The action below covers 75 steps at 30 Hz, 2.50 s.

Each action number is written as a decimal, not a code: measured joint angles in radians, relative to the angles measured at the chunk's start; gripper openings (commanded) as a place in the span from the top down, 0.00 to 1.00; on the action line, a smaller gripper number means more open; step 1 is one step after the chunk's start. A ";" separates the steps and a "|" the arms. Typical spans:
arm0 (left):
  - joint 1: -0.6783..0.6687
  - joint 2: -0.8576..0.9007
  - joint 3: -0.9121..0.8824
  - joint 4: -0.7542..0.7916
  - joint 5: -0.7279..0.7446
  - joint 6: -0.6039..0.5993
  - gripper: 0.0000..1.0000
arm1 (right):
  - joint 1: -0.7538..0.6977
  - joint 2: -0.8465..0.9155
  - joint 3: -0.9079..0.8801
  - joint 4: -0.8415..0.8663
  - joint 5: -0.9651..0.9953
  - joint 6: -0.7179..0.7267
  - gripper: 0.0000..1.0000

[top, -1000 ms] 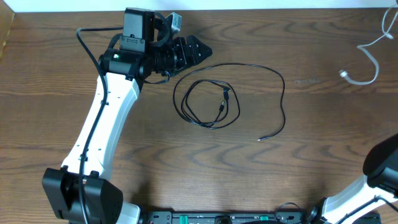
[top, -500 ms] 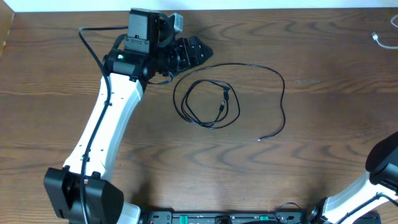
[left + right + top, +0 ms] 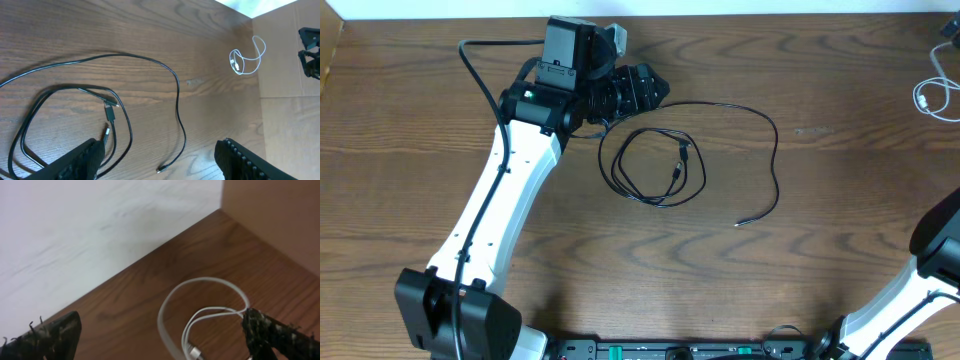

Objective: Untangle cables

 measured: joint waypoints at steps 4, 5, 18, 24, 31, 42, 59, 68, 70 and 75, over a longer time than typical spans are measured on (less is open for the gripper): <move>0.000 0.000 0.000 -0.002 -0.005 0.021 0.25 | 0.001 -0.054 0.000 -0.080 -0.083 0.000 0.01; 0.000 0.000 0.000 -0.006 -0.006 0.029 0.25 | 0.002 -0.073 0.000 -0.104 -0.100 0.000 0.01; 0.000 0.000 0.000 -0.150 -0.122 0.197 0.25 | 0.089 -0.306 0.005 -0.562 -0.233 -0.002 0.01; 0.000 0.018 0.000 -0.210 -0.280 0.251 0.25 | 0.166 -0.305 0.005 -0.656 -0.371 -0.029 0.16; 0.000 0.152 0.000 -0.220 -0.353 0.337 0.24 | 0.290 -0.305 0.005 -0.699 -0.382 -0.074 0.16; 0.001 0.295 0.000 -0.055 -0.378 0.458 0.23 | 0.365 -0.305 0.005 -0.760 -0.314 -0.082 0.18; -0.050 0.555 0.001 0.405 -0.318 0.646 0.20 | 0.375 -0.305 0.004 -0.830 -0.299 -0.085 0.24; -0.102 0.579 0.001 0.470 -0.275 0.770 0.19 | 0.375 -0.305 0.004 -0.839 -0.272 -0.085 0.24; -0.102 0.584 0.001 0.497 -0.277 0.778 0.20 | 0.375 -0.305 0.004 -0.843 -0.267 -0.085 0.24; -0.100 0.612 0.001 0.565 -0.325 0.785 0.20 | 0.377 -0.305 0.004 -0.862 -0.257 -0.094 0.24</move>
